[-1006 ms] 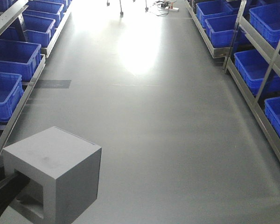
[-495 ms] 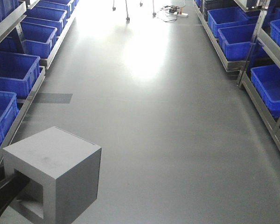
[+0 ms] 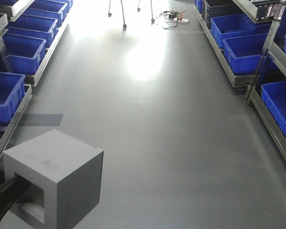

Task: Sort gray base to blue bin
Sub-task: 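Drive down the aisle between blue-bin shelves carrying the block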

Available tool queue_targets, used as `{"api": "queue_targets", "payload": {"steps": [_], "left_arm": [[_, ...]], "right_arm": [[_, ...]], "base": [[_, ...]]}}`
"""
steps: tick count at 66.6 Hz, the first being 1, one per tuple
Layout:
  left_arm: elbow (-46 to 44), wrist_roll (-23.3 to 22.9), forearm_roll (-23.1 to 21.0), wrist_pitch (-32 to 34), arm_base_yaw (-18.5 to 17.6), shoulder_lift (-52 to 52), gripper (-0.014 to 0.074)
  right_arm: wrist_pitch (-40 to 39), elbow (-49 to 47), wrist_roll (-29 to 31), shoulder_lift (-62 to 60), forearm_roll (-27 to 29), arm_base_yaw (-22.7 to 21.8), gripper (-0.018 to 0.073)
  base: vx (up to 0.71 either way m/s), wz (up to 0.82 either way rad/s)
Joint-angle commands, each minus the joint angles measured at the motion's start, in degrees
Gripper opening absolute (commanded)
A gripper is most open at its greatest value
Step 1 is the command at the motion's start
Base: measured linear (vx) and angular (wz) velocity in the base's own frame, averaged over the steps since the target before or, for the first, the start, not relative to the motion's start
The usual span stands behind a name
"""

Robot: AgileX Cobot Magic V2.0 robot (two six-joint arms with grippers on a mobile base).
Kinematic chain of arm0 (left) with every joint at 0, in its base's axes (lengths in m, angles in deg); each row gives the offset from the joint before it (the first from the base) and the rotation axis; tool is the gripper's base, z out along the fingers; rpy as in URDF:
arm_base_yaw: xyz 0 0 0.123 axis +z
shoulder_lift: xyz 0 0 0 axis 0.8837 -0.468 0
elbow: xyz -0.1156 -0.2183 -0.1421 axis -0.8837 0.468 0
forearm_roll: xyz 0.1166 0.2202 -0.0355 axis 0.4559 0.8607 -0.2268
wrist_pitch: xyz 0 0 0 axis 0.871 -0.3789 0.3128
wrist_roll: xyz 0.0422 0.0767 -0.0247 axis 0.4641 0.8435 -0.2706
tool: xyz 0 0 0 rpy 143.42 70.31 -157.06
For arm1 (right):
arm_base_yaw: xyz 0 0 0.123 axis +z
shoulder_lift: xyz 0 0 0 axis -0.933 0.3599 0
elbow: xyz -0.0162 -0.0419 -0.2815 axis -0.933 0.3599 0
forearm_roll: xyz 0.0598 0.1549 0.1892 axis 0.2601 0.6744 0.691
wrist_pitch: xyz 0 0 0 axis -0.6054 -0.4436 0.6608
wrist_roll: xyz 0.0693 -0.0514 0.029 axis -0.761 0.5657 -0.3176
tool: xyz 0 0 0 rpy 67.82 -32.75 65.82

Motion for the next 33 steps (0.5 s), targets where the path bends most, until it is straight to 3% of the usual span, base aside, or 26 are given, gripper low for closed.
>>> {"api": "queue_targets", "payload": {"steps": [1,33], "left_arm": [[-1.95,-0.35,-0.19,6.39,-0.37,-0.15,-0.0006],[-1.95,-0.35,-0.19,6.39,-0.37,-0.15,-0.0006]], "right_arm": [[-4.51,0.97,0.38,0.57,-0.37,0.13,-0.0009],[-4.51,0.97,0.38,0.57,-0.37,0.13,-0.0009]], "base": [[0.46,-0.11],[0.46,-0.07]]}}
